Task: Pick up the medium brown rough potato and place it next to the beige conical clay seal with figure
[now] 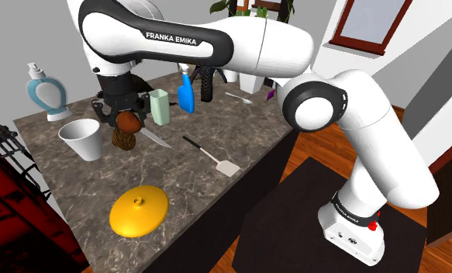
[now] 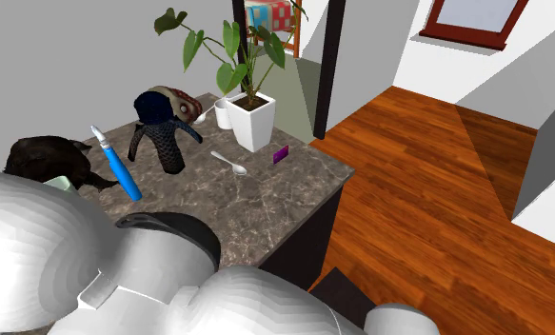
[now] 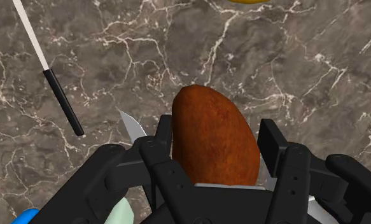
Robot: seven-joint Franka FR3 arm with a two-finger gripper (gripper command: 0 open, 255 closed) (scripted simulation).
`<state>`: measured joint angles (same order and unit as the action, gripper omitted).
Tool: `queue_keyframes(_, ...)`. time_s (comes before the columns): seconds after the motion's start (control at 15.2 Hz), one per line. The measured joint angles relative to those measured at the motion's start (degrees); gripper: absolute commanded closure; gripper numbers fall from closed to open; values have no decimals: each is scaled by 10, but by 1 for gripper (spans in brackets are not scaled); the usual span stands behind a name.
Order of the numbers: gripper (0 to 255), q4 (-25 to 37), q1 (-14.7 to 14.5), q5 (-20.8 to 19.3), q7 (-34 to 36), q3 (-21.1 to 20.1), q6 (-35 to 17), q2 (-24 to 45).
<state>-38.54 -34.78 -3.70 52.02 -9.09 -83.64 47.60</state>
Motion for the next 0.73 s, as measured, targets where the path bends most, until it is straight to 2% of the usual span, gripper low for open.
queue_keyframes(0.07,255,20,-6,-1,5,0,13,13)
queue_keyframes(0.73,255,-133,2,2,11,-3,-99,-29)
